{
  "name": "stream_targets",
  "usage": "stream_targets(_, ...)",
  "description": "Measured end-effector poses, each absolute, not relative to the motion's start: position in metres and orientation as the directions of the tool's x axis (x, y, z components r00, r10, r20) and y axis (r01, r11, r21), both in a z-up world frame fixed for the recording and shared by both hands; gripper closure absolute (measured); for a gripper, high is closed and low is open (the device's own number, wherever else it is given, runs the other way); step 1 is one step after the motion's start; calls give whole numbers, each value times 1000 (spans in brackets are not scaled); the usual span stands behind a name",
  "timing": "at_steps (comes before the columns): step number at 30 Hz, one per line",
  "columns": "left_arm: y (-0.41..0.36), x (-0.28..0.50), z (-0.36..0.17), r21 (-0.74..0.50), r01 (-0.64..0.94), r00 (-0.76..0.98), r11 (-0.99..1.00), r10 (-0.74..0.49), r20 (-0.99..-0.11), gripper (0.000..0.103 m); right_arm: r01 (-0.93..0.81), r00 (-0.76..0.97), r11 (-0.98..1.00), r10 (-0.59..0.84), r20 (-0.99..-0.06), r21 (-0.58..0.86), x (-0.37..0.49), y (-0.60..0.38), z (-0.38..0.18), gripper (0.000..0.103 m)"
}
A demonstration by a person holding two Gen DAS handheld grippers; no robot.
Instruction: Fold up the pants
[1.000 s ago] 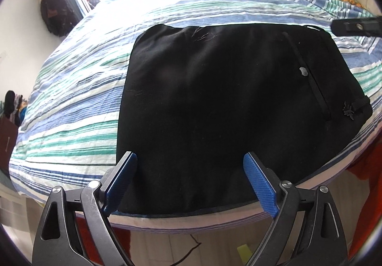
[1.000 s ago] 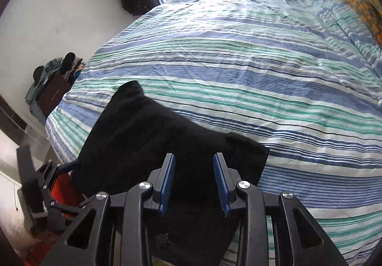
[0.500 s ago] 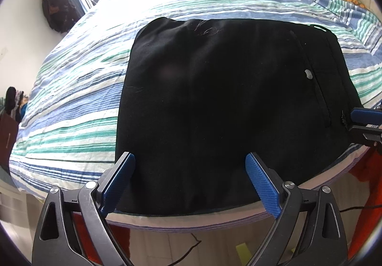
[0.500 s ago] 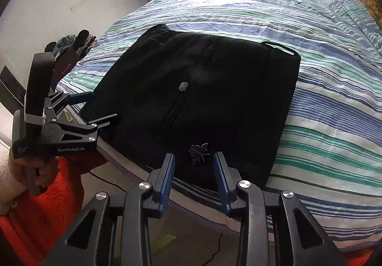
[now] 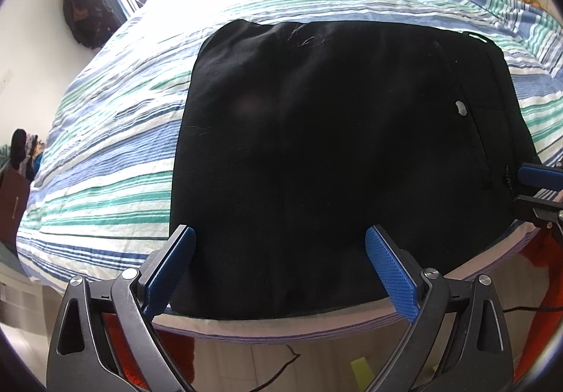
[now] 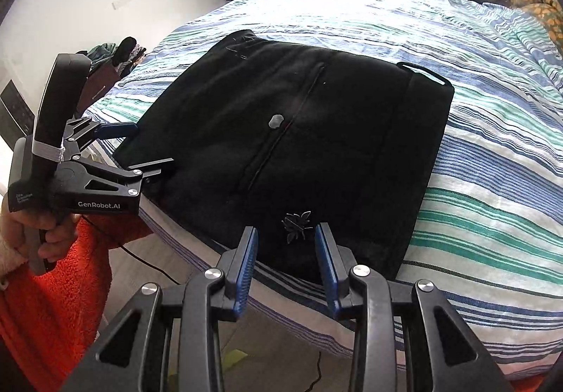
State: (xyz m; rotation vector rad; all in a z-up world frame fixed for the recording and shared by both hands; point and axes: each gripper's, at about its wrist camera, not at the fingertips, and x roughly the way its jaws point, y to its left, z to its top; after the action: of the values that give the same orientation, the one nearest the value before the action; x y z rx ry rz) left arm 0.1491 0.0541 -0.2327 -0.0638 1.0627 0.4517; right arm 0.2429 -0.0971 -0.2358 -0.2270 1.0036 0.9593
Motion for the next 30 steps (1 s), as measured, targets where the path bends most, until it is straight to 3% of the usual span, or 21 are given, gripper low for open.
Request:
stream_targets(16, 52, 148, -234, 159, -394, 404, 905, 326, -855, 3, -773, 177, 583, 579, -796, 252, 240, -95, -238, 68)
stream_targets(21, 68, 147, -222, 93, -385, 396, 918, 255, -882, 3, -762, 161, 583, 591, -790, 281, 244, -101, -220, 68)
stream_targets(26, 129, 124, -197, -78, -502, 459, 862, 189, -868, 4, -704, 212, 605, 679, -703, 372, 252, -142, -190, 35)
stream_targets(30, 169, 125, -219, -224, -514, 449, 828, 37, -893, 4, -586, 110, 623, 695, -711, 518, 288, -155, -219, 34)
